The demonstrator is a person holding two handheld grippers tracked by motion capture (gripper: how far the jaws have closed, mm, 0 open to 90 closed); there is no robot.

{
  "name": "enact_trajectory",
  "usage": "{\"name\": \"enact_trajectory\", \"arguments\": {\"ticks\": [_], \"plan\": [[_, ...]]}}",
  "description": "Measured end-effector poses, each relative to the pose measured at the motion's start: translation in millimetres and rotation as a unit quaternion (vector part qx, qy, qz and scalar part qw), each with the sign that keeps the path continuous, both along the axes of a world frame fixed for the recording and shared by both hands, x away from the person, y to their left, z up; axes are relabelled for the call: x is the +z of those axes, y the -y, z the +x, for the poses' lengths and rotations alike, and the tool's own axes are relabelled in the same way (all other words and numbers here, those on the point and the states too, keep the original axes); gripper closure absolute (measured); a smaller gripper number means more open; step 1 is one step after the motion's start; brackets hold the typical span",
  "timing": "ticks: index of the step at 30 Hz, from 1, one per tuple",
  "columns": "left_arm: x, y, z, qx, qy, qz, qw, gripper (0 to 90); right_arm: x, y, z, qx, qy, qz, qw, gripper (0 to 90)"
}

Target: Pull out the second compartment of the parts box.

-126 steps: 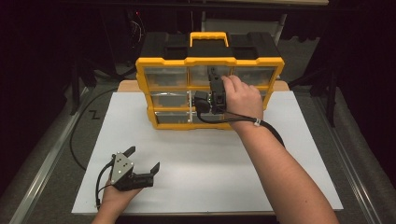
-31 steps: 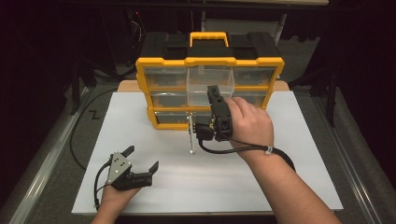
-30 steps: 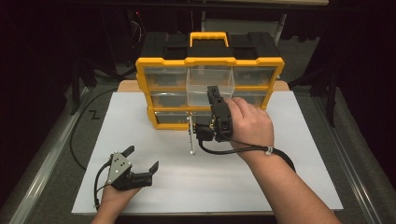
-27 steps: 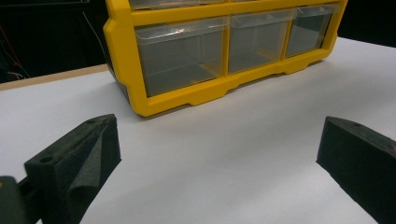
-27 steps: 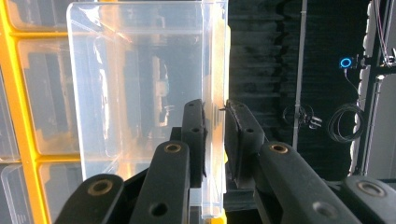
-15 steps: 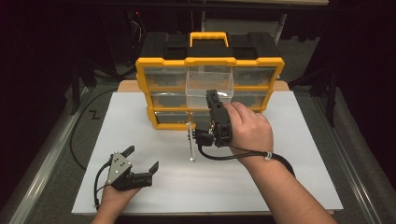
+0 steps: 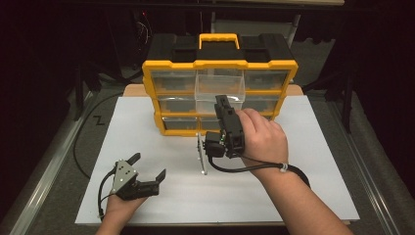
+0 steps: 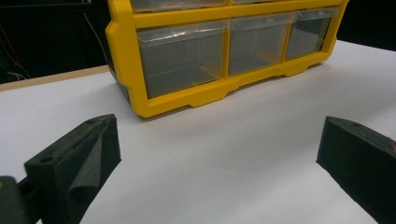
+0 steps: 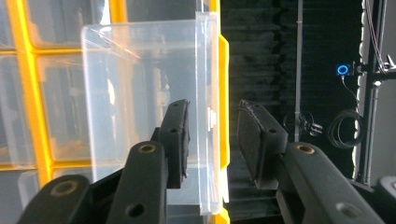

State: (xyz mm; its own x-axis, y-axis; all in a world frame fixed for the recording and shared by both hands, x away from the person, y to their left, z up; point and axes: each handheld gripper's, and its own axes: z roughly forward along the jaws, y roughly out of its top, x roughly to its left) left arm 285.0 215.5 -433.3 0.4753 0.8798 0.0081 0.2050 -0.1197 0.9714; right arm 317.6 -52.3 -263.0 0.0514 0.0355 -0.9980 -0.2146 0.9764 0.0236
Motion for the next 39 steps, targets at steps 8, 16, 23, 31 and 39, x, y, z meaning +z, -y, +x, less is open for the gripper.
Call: {"name": "enact_trajectory", "arguments": {"ticks": [8, 16, 23, 31, 39], "plan": [[0.0, -1.3, -0.2, 0.003, -0.001, -0.005, 1.0, 0.4, -9.8, 5.1, -8.9, 0.015, -0.029, -0.011, 0.9994, 56.7], [-0.9, -1.0, 0.6, 0.002, -0.003, -0.002, 1.0, 0.4, -34.5, 13.9, -10.4, 0.016, -0.063, -0.015, 0.9978, 46.4], [-1.7, -0.7, 0.8, 0.004, -0.003, -0.001, 1.0, 0.4, -70.9, 29.2, -6.0, 0.006, -0.087, -0.018, 0.9961, 37.9], [-1.9, -0.7, 0.3, 0.005, 0.0, 0.0, 1.0, 0.4, -112.5, 49.0, -1.0, -0.005, -0.121, -0.021, 0.9924, 33.0], [-2.9, -0.9, 0.6, 0.011, 0.001, -0.001, 0.9999, 0.4, -153.7, 72.1, 2.1, -0.016, -0.153, -0.031, 0.9876, 31.4]]}}
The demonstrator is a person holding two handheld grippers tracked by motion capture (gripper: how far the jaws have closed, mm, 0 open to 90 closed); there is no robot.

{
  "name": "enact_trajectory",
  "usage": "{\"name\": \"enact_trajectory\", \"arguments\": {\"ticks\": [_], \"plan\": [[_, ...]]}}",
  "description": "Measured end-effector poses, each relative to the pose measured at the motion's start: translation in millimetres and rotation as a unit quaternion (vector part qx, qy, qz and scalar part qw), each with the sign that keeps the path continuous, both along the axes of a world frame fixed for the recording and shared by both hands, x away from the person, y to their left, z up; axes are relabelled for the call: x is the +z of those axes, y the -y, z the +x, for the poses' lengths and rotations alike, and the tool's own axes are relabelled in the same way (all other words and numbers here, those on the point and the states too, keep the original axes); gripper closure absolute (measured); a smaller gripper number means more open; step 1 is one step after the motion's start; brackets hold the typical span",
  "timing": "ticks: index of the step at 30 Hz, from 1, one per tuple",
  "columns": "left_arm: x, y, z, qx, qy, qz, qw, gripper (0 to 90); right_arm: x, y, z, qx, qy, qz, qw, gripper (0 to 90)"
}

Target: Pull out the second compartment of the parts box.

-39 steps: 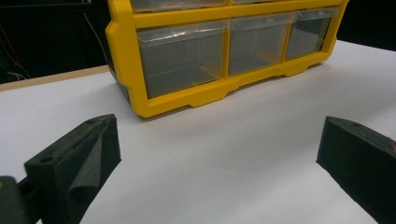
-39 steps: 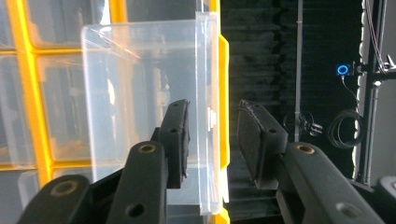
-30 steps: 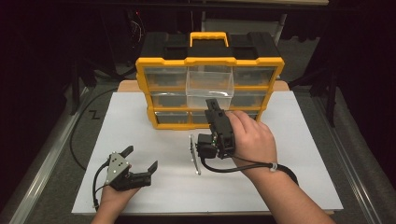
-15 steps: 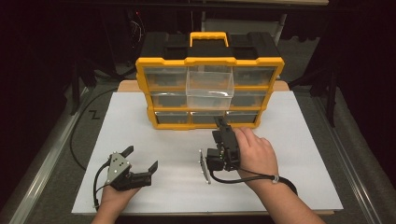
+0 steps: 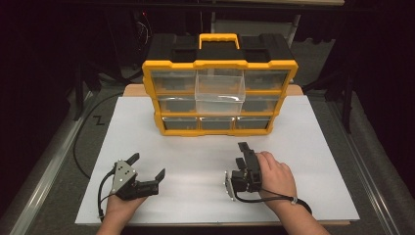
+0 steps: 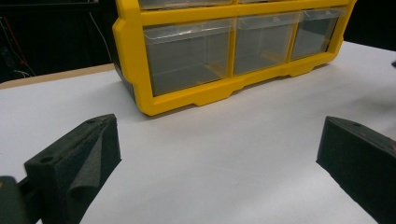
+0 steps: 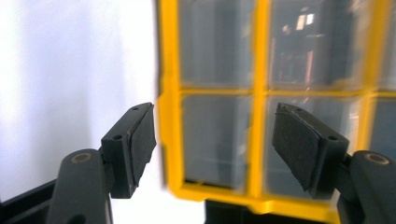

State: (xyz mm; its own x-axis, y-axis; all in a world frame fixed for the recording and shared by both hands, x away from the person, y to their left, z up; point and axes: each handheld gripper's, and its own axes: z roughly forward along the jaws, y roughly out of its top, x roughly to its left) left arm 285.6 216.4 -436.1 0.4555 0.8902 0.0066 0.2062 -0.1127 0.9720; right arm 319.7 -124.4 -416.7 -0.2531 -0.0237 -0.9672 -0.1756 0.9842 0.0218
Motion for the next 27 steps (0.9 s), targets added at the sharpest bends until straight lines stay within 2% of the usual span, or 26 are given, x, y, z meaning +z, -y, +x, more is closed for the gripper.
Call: {"name": "enact_trajectory", "arguments": {"ticks": [4, 5, 9, 10, 15, 16, 20, 27], "plan": [[-0.5, -0.1, 0.1, 0.001, -0.002, 0.003, 1.0, 0.4, -11.5, 10.0, 0.2, -0.009, -0.009, 0.002, 0.9999, 31.1], [-0.8, 0.0, 0.2, 0.002, -0.003, 0.003, 1.0, 0.3, -17.0, 18.0, 1.3, -0.014, -0.017, 0.003, 0.9998, 30.0], [-1.2, 0.8, 0.4, 0.002, -0.004, 0.003, 1.0, 0.4, -21.2, 28.8, 2.9, -0.026, -0.022, 0.002, 0.9994, 29.1], [-1.1, 1.4, 0.3, 0.0, -0.004, 0.003, 1.0, 0.4, -23.2, 36.9, 3.9, -0.033, -0.026, 0.002, 0.9991, 27.3], [0.2, 1.5, -0.9, -0.003, -0.001, 0.005, 1.0, 0.4, -26.5, 42.9, 3.6, -0.046, -0.034, -0.003, 0.9984, 24.4], [0.2, 1.5, -1.2, -0.004, -0.001, 0.005, 1.0, 0.3, -26.2, 43.5, 3.9, -0.052, -0.037, -0.006, 0.9979, 21.1], [0.5, 1.4, -0.8, -0.005, 0.0, 0.003, 1.0, 0.3, -25.7, 45.4, 5.7, -0.052, -0.031, -0.012, 0.9981, 16.8], [1.0, 0.8, -0.8, -0.006, 0.0, 0.002, 1.0, 0.4, -26.5, 51.4, 7.6, -0.061, -0.034, -0.017, 0.9974, 12.1]]}}
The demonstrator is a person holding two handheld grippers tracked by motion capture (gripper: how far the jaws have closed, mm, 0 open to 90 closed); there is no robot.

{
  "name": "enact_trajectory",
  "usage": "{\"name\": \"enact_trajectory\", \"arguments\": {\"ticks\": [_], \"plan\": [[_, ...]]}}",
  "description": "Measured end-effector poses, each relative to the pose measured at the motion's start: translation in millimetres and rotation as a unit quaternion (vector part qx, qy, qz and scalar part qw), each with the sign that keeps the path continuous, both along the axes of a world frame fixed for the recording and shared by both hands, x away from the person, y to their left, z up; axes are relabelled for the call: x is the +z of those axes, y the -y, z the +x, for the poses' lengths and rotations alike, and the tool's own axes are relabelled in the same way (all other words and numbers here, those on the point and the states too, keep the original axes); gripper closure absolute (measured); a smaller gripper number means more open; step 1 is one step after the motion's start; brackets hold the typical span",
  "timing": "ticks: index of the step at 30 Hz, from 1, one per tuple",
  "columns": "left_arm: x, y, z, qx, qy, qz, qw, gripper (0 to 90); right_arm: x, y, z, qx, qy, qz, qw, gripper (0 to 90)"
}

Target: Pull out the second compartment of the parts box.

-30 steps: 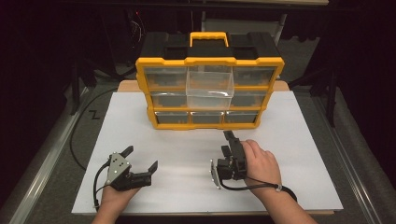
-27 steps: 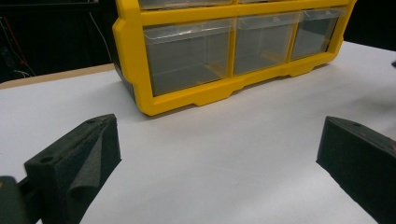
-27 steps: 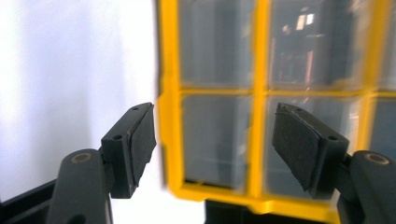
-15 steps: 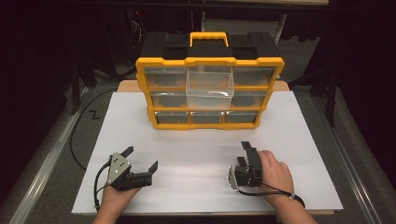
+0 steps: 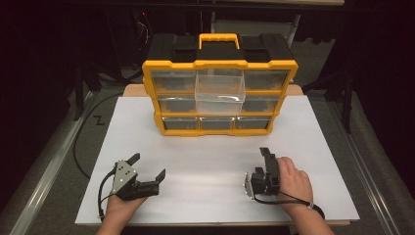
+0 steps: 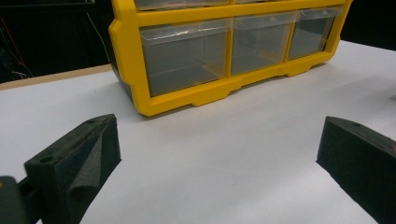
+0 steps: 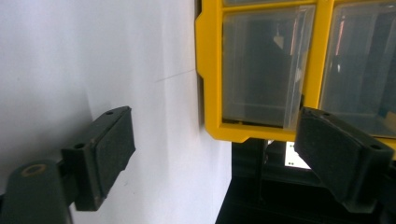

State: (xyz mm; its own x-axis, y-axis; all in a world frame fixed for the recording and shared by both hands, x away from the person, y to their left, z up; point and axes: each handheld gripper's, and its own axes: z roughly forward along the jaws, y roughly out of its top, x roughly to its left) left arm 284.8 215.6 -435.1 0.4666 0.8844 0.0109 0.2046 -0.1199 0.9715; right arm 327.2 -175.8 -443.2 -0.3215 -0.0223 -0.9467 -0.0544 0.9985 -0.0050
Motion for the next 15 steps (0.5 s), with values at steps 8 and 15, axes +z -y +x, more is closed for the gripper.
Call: {"name": "enact_trajectory", "arguments": {"ticks": [8, 15], "plan": [[0.4, -0.1, -0.2, -0.001, 0.001, 0.0, 1.0, 0.4, -1.4, -1.7, -1.8, 0.01, 0.002, -0.011, 0.9999, 1.0], [0.6, -0.3, -0.3, 0.0, 0.001, 0.0, 1.0, 0.3, -0.3, -3.5, -5.5, 0.008, 0.01, 0.002, 0.9999, 0.8]]}}
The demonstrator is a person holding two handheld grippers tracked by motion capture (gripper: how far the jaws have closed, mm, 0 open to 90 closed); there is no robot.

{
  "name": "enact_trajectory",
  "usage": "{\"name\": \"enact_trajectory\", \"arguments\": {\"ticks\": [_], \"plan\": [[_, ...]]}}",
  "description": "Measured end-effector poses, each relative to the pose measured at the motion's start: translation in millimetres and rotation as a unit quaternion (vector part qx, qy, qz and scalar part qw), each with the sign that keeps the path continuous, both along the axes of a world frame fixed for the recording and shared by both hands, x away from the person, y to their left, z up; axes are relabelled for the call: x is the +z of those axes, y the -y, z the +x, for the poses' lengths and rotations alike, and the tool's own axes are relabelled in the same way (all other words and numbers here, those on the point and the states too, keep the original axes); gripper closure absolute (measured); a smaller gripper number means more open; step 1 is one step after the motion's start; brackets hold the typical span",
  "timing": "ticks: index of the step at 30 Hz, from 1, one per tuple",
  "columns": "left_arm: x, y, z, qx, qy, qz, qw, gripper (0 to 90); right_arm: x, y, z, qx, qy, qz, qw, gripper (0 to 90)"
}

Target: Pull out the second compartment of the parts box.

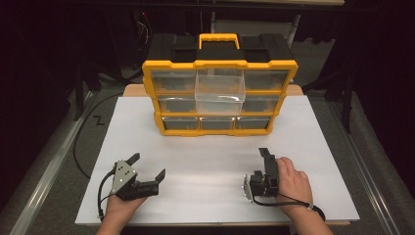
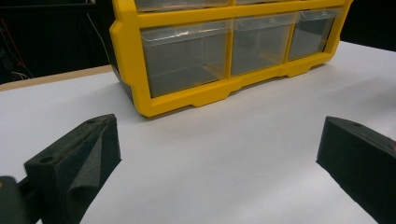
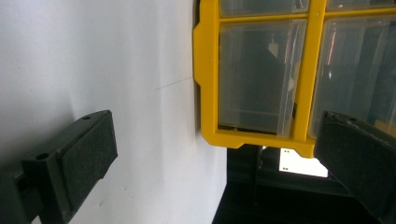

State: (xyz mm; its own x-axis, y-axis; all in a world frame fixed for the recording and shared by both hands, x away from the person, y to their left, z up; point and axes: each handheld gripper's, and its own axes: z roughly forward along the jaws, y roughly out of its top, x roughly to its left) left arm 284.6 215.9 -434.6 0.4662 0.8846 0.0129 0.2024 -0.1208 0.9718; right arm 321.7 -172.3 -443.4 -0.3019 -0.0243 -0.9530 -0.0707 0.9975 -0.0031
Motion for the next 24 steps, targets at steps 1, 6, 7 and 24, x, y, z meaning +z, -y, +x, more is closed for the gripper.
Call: {"name": "enact_trajectory", "arguments": {"ticks": [1, 6, 7, 24], "plan": [[0.0, 0.1, 0.1, 0.0, 0.0, 0.0, 1.0, 0.3, 0.5, 0.6, 0.5, 0.001, -0.001, 0.004, 1.0, 0.8], [-0.1, -0.2, 0.6, 0.0, -0.002, 0.002, 1.0, 0.4, 4.3, 5.8, 4.4, -0.015, -0.008, 0.045, 0.9988, 0.8], [-0.3, -0.3, 0.8, -0.001, -0.003, 0.002, 1.0, 0.3, 5.5, 7.1, 5.3, -0.019, -0.011, 0.062, 0.9978, 0.8], [-0.5, 0.1, 1.1, 0.0, -0.004, 0.002, 1.0, 0.3, 12.7, 34.5, 20.5, -0.083, -0.131, 0.319, 0.935, 0.9]]}}
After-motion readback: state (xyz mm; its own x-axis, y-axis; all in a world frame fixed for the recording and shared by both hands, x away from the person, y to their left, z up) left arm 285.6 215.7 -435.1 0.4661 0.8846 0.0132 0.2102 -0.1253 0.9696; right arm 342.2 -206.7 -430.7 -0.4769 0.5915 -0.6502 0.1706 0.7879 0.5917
